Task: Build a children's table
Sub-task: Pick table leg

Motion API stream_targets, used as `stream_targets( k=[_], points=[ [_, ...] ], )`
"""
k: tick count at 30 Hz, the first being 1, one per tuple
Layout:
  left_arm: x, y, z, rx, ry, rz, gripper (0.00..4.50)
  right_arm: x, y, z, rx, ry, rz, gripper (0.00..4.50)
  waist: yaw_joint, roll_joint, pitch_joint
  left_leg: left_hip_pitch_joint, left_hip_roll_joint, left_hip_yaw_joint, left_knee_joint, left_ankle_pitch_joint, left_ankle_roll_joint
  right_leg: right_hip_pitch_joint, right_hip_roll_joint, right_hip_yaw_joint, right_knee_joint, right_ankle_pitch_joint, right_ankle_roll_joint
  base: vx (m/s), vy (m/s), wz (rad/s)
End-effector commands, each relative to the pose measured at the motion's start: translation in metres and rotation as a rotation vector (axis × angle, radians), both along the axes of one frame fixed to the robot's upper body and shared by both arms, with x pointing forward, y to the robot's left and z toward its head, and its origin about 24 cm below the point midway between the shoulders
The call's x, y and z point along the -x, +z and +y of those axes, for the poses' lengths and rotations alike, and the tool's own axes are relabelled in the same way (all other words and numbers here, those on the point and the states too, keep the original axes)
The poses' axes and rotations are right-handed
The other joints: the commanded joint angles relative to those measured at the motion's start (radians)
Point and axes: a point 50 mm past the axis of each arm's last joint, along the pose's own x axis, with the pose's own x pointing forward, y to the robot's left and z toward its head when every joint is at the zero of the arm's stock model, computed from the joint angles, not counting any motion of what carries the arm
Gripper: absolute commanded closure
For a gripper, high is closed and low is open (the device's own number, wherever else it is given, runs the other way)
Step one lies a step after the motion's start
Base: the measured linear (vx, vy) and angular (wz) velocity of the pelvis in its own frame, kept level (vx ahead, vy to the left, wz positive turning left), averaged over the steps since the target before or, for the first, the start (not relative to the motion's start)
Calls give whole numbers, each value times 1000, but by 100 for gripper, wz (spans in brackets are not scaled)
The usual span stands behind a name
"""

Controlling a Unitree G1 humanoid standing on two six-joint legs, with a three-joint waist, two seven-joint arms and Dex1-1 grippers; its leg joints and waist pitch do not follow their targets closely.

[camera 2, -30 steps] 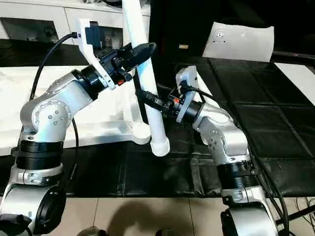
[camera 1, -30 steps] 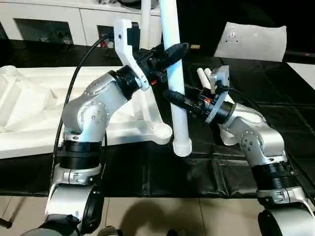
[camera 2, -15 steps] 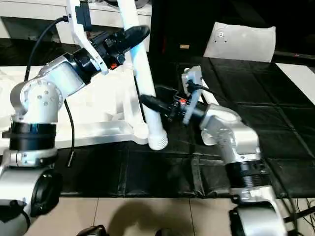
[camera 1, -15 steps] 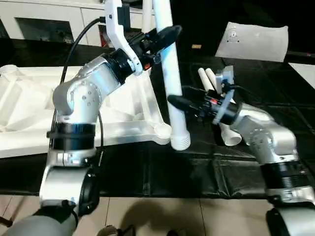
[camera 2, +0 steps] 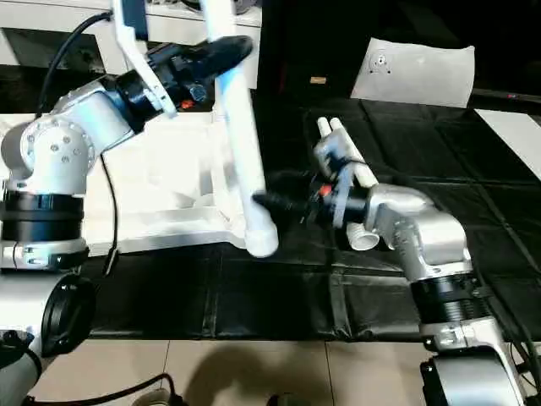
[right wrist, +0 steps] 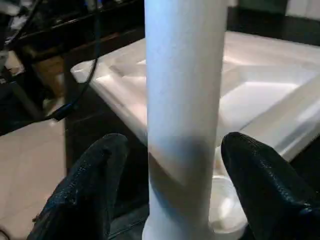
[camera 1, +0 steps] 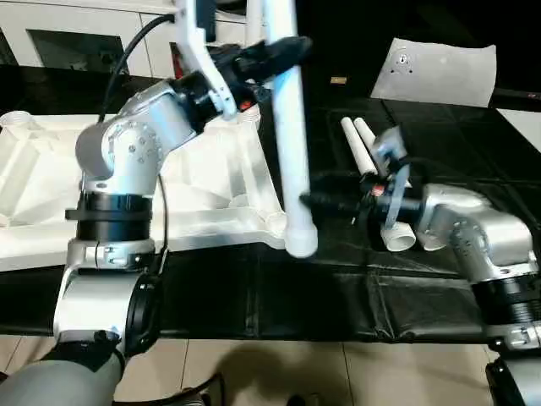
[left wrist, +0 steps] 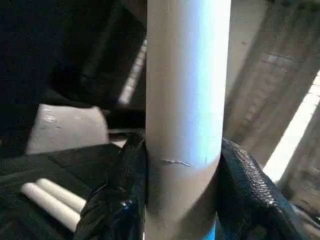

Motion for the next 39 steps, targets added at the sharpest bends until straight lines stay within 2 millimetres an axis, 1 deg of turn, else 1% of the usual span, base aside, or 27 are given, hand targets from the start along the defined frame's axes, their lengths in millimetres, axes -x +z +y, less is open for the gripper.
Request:
stream_targets(
  k=[1,5,6,9,10,13,14,15,16,18,21,23,24,25,26,28,32,39],
  points=[
    [8,9,-6,-11,-75,-44,294,3,1,-2,30,27,-1,113,4,0,-80,24,15,-8,-60,-165,11,51,-52,20,-67,-243,-200,0,0,0],
    [15,12,-10,-21,-159,-63,294,6,-4,-2,50,86,22,113,5,-3,-79,24,16,-7,-59,-163,15,52,-53,21,-67,-238,-207,0,0,0],
    [16,12,-10,-20,-166,-65,294,7,-5,-2,53,91,24,113,5,-2,-78,24,16,-7,-60,-167,14,51,-53,21,-67,-246,-207,0,0,0],
    [18,16,-11,-2,-190,-72,294,8,-8,-1,65,117,36,113,5,-3,-77,23,14,-7,-59,-173,10,51,-53,21,-69,-264,-201,0,0,0],
    [19,18,-11,8,-207,-76,294,8,-11,-2,72,128,42,113,5,-7,-78,24,15,-7,-59,-173,11,51,-53,21,-68,-270,-198,0,0,0],
    [21,20,-11,18,-221,-78,294,8,-12,-2,74,129,45,113,6,-6,-77,24,15,-7,-59,-170,10,50,-54,21,-69,-275,-195,0,0,0],
    [22,20,-11,21,-226,-80,294,8,-13,-2,75,131,46,113,6,-8,-78,24,16,-7,-59,-169,10,50,-53,21,-69,-273,-195,0,0,0],
    [23,21,-11,28,-235,-83,294,8,-13,-1,74,135,47,149,6,-8,-78,23,16,-8,-59,-164,11,51,-53,21,-67,-263,-198,0,0,0],
    [24,22,-11,29,-237,-84,294,9,-14,0,72,137,48,149,6,-6,-78,24,17,-8,-59,-163,12,51,-53,20,-66,-256,-201,0,0,0],
    [24,22,-11,31,-241,-87,294,9,-14,2,66,141,47,151,5,-7,-78,24,16,-7,-59,-164,14,51,-53,20,-67,-256,-201,0,0,0],
    [25,22,-11,35,-242,-87,294,9,-14,2,60,142,48,194,5,-7,-77,24,16,-7,-59,-166,14,50,-52,20,-68,-269,-195,0,0,0],
    [25,22,-11,38,-242,-86,294,9,-15,3,55,146,49,200,5,-7,-78,24,16,-8,-59,-167,13,51,-53,20,-68,-272,-194,0,0,0],
    [25,23,-11,39,-244,-88,294,10,-15,3,53,147,49,214,6,-5,-78,25,16,-8,-59,-168,12,49,-53,20,-68,-271,-193,0,0,0],
    [26,23,-11,39,-244,-89,294,10,-16,3,52,149,50,228,5,-7,-78,24,16,-7,-59,-168,12,50,-52,21,-68,-270,-193,0,0,0],
    [26,23,-11,39,-244,-89,294,10,-16,4,52,149,50,228,6,-6,-77,24,16,-7,-59,-167,12,50,-53,21,-68,-270,-193,0,0,0],
    [26,23,-11,41,-242,-88,294,10,-16,4,49,151,52,246,5,-6,-78,23,16,-8,-59,-165,11,51,-52,20,-67,-266,-193,0,0,0],
    [25,23,-10,46,-232,-87,294,11,-16,5,40,154,56,258,6,-5,-78,24,16,-8,-59,-161,13,51,-52,21,-67,-257,-195,0,0,0],
    [22,24,-8,50,-203,-90,294,11,-16,5,32,145,54,261,6,-5,-79,24,16,-8,-58,-160,13,51,-52,21,-66,-251,-199,0,0,0]
  ],
)
